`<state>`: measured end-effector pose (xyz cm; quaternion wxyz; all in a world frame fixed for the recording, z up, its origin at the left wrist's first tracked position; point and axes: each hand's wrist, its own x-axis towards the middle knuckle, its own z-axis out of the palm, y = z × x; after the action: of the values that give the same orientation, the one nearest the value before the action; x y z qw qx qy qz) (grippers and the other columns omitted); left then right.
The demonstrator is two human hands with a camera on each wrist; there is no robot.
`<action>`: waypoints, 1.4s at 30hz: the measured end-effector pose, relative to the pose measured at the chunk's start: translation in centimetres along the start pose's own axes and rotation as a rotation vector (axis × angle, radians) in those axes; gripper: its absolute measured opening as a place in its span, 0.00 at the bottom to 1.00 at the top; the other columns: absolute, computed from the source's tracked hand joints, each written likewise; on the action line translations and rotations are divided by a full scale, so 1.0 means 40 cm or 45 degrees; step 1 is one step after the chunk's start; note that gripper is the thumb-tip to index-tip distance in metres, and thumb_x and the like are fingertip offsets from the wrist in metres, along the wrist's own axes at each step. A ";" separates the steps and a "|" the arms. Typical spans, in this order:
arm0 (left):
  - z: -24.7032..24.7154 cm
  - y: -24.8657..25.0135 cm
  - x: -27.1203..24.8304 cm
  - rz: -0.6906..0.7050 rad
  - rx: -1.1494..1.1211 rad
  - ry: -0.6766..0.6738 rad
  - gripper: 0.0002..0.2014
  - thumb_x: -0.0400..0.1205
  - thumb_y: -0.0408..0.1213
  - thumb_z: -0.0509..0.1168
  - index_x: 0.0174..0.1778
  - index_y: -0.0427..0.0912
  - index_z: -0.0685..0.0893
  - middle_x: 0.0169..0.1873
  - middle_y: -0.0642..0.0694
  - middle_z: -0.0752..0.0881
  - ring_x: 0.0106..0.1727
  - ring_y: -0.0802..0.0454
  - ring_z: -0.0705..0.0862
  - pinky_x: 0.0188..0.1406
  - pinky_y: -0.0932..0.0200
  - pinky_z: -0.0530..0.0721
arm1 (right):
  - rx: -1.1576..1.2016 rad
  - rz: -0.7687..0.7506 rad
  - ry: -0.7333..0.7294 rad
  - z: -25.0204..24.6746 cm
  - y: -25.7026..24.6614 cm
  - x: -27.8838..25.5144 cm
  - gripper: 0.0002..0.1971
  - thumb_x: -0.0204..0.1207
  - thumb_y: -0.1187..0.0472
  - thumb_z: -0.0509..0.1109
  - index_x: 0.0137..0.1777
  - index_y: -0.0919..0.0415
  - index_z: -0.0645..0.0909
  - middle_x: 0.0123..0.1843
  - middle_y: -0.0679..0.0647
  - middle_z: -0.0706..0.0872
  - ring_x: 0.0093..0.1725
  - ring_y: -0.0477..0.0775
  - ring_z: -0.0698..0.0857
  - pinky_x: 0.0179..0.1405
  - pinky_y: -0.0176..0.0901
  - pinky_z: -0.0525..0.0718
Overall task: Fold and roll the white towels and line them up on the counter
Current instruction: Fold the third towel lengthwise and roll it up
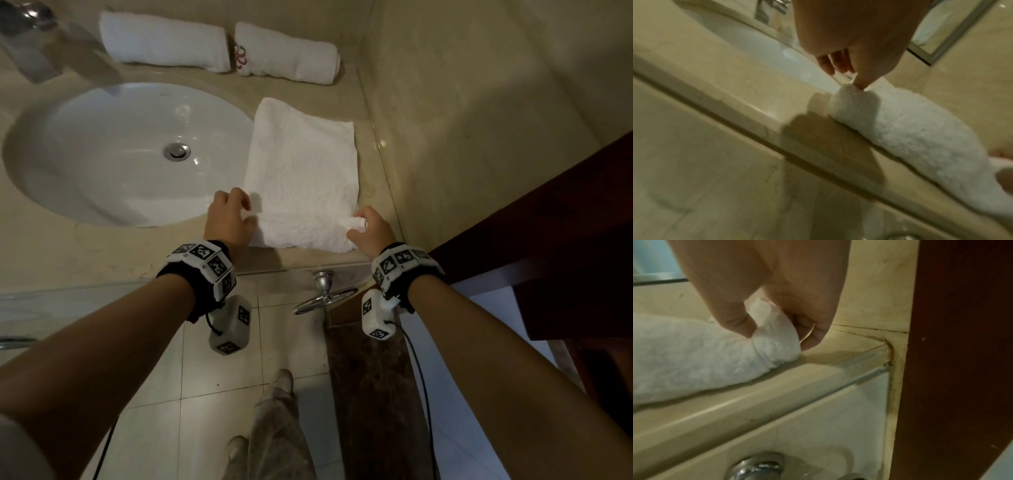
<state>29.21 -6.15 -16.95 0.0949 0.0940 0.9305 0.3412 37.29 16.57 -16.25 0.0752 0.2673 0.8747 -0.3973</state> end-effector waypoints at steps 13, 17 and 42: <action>-0.012 0.007 -0.023 0.495 0.492 -0.382 0.25 0.75 0.53 0.66 0.62 0.40 0.77 0.60 0.42 0.79 0.59 0.41 0.77 0.55 0.50 0.76 | -0.845 -0.623 0.160 0.057 0.001 -0.013 0.14 0.63 0.71 0.68 0.47 0.57 0.82 0.48 0.52 0.83 0.51 0.58 0.81 0.51 0.46 0.65; 0.003 0.015 -0.030 0.477 0.577 -0.336 0.25 0.76 0.44 0.68 0.68 0.40 0.73 0.65 0.41 0.76 0.64 0.41 0.75 0.54 0.49 0.76 | -0.799 -0.657 0.091 0.034 0.011 -0.027 0.13 0.70 0.55 0.63 0.51 0.57 0.82 0.52 0.52 0.84 0.54 0.57 0.79 0.54 0.47 0.67; -0.006 0.050 0.029 0.249 0.402 -0.364 0.19 0.83 0.39 0.56 0.69 0.43 0.78 0.65 0.41 0.81 0.65 0.40 0.78 0.60 0.47 0.77 | -1.079 -0.680 -0.045 0.044 -0.026 -0.027 0.25 0.62 0.50 0.79 0.57 0.61 0.81 0.51 0.55 0.86 0.48 0.58 0.84 0.51 0.49 0.80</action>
<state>28.24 -4.53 -15.58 0.1763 0.2446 0.9359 0.1823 37.51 14.28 -16.40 0.0877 -0.0266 0.9956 -0.0169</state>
